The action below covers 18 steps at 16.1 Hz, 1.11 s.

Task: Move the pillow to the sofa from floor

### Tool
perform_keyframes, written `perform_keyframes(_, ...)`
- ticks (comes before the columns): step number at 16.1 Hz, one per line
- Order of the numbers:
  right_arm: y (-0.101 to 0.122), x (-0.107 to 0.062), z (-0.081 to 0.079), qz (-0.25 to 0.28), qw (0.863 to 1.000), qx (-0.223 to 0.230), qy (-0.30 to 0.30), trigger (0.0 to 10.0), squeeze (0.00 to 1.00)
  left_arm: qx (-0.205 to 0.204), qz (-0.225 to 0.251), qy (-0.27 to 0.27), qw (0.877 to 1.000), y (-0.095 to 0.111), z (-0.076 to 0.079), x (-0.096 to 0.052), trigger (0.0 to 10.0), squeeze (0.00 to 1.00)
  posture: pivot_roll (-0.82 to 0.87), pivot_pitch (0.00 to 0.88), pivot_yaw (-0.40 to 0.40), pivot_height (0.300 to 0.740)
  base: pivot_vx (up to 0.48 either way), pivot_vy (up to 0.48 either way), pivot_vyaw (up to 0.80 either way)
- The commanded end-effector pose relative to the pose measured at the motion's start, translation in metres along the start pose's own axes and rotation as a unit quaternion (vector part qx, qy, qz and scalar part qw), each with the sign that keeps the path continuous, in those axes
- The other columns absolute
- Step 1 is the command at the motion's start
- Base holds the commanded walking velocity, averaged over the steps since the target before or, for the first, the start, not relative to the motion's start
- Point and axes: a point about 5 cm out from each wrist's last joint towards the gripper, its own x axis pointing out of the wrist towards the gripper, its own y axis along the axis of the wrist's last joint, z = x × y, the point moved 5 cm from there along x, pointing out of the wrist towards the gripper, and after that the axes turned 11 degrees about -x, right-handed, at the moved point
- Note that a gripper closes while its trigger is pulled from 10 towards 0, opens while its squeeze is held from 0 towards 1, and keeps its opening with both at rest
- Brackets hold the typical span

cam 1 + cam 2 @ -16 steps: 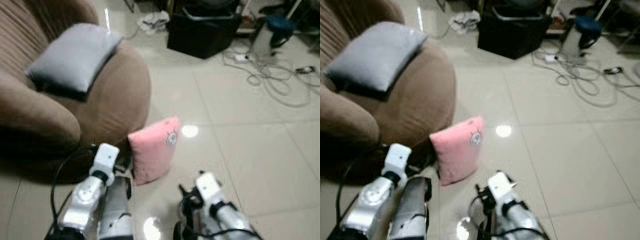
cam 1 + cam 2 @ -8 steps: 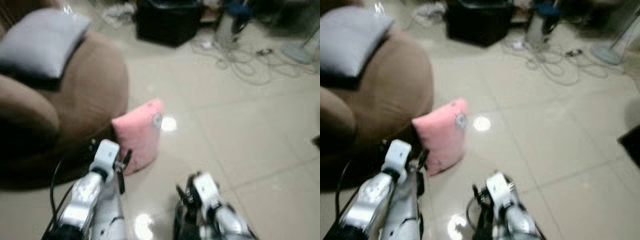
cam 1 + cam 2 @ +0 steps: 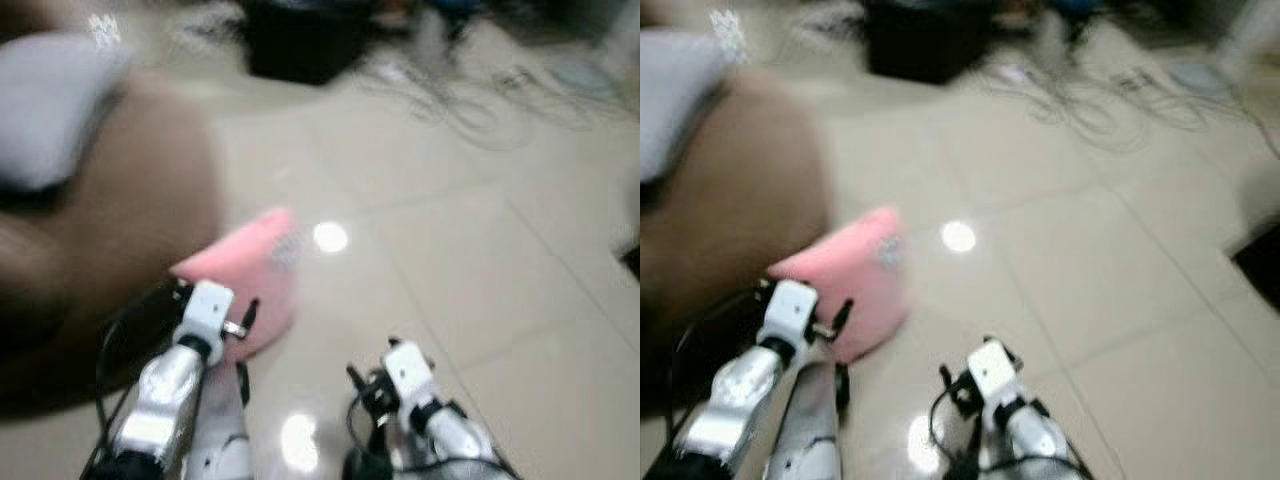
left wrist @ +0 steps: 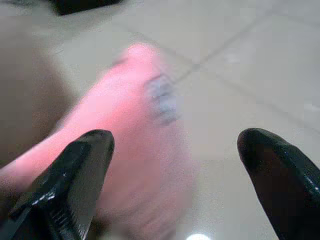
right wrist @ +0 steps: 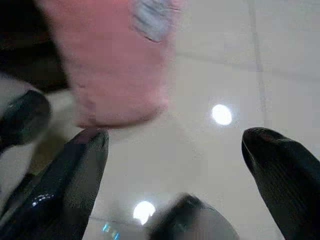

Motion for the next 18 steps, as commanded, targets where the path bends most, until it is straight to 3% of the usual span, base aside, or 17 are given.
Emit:
perform_keyframes(1, -0.0045, -0.0018, 0.0021, -0.009, 1.000, 0.007, -0.002, 10.0, 0.00, 0.004, -0.006, -0.007, 1.000, -0.0029, 0.0038, -0.0009, 10.0, 1.00, 0.07, 0.214, -0.104, 0.536, 0.334, -0.341, 0.00)
perform_keyframes(6, -0.0030, 0.0008, 0.0020, -0.008, 1.000, 0.007, 0.001, 10.0, 0.00, -0.005, -0.005, 0.007, 1.000, -0.0024, -0.0012, -0.0004, 10.0, 1.00, 0.08, 0.209, -0.101, 0.536, 0.000, 0.000, 0.00)
perform_keyframes(14, -0.0033, 0.0032, 0.0012, -0.008, 1.000, 0.002, 0.009, 10.0, 0.00, -0.011, 0.005, -0.001, 1.000, 0.0007, 0.0023, -0.0001, 10.0, 1.00, 0.09, 0.194, -0.110, 0.536, 0.000, 0.449, 0.00)
perform_keyframes(18, -0.0022, 0.0040, -0.0010, -0.004, 1.000, 0.003, 0.017, 10.0, 0.00, 0.016, -0.008, 0.008, 1.000, -0.0023, -0.0010, 0.0010, 10.0, 1.00, 0.09, 0.197, -0.106, 0.536, 0.446, 0.000, 0.00)
